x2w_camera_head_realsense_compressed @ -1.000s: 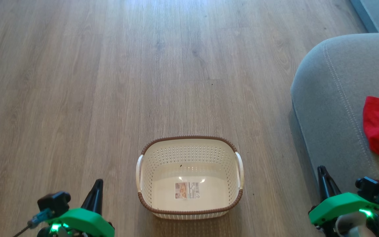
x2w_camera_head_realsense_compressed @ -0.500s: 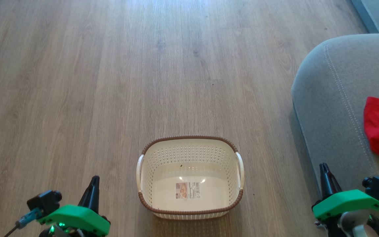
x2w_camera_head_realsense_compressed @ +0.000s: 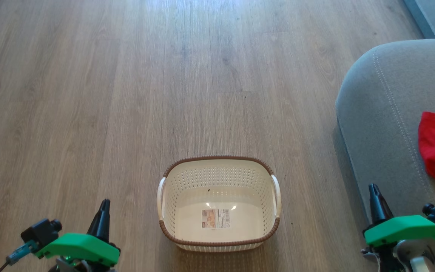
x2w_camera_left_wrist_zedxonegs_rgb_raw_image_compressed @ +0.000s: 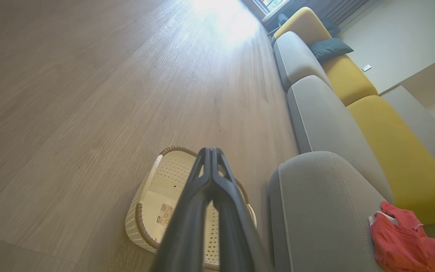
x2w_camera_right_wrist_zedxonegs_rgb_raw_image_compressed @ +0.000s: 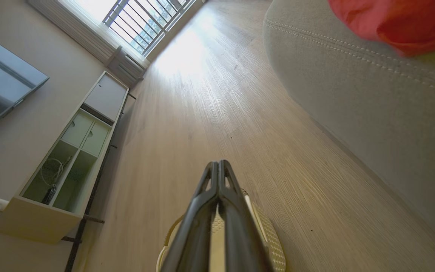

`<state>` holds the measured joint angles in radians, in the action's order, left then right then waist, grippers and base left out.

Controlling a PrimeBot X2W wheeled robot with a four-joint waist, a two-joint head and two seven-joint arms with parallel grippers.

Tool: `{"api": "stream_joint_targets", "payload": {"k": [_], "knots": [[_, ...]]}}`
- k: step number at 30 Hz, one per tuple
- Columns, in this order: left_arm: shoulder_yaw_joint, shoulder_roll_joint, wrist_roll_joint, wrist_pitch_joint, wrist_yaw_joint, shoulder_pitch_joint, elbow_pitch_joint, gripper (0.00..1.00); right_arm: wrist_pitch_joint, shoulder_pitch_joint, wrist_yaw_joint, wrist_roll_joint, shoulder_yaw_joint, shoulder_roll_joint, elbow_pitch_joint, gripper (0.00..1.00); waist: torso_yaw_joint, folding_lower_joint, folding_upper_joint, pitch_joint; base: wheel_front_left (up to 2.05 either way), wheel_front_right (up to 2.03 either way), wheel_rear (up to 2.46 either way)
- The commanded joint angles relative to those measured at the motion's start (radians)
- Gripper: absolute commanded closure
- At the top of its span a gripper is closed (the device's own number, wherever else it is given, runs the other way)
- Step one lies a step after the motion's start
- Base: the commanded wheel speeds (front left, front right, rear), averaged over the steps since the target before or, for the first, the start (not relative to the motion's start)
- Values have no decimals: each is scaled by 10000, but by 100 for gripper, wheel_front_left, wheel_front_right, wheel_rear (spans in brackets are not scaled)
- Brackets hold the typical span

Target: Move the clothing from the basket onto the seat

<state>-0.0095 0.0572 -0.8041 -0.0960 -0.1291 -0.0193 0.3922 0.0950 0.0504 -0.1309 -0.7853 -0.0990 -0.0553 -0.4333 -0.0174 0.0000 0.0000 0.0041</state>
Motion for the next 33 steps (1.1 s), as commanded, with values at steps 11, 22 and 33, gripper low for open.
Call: {"api": "stream_joint_targets", "payload": {"k": [11,22,33], "knots": [[370,6,-1305,358,-9,-616,-537,100,-348,474,0,-1344,0,-9,603,100,26,0,0,-2,0,0,0],[542,-9,-2642,703,-10,-670,-722,100,-693,495,0,-2711,-30,3,858,100,55,0,0,-3,0,0,0],[700,-23,-3865,1018,-11,-720,-892,100,-1008,513,1,-3961,-57,14,1090,100,82,0,0,-5,0,0,0]]}}
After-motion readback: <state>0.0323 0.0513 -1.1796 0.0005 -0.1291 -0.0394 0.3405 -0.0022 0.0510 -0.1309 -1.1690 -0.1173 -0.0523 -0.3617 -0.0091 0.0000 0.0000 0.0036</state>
